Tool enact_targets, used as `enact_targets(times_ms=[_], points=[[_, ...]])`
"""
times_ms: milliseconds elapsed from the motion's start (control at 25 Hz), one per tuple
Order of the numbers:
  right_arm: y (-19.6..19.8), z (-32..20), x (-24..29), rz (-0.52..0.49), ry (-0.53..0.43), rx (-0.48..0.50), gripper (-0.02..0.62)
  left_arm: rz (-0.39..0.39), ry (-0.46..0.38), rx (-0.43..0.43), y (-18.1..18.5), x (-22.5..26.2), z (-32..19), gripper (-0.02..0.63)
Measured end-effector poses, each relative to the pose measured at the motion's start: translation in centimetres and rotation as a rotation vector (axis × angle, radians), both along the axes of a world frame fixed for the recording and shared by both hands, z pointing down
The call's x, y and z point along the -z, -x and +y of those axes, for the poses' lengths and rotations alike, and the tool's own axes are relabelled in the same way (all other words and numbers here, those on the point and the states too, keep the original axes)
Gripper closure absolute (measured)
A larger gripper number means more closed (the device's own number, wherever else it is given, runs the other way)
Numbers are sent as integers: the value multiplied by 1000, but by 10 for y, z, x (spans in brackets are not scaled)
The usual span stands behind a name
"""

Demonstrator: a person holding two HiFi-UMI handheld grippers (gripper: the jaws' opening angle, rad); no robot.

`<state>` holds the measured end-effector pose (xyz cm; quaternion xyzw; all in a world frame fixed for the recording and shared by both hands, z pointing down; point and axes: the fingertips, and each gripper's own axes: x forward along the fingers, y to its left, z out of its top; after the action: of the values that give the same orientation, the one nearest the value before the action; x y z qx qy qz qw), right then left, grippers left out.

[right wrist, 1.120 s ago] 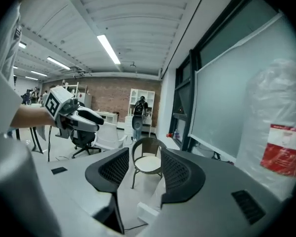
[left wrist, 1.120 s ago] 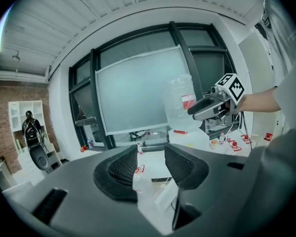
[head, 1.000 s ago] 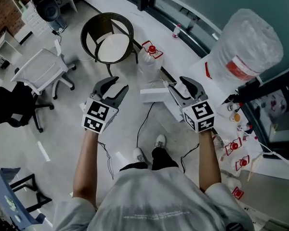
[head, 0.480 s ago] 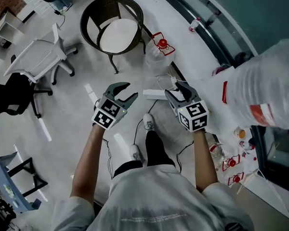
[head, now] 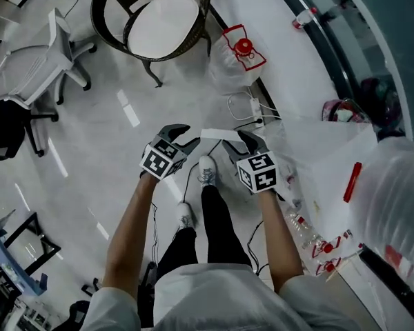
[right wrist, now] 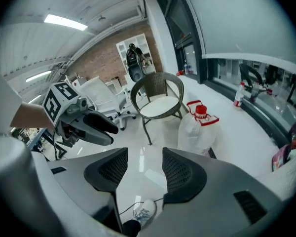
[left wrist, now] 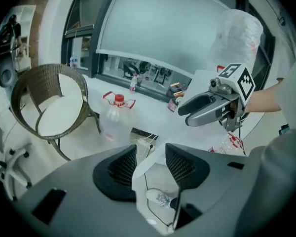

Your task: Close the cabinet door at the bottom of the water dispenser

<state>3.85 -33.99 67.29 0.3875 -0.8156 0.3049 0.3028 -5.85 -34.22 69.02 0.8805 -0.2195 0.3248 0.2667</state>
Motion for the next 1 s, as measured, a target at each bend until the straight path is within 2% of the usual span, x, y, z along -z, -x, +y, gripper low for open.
enact_targets(times_ms=[160,320,480,840,1000], points=[[1,-8,-83,53,98,64,351,-23,102,6,-2,-73,1,405],[12,-14,-159,107,182,165,351,-19,171,15,-1,-119,9,405],[25,-10,-215,173,256,275,351,11,237,99,16,-145,12,407],[41,-6,-281,247,324,358,347,81,295,289,59,-173,3,410],[45,0,-284,254,300,343,345,86,310,313,66,-179,13,411]])
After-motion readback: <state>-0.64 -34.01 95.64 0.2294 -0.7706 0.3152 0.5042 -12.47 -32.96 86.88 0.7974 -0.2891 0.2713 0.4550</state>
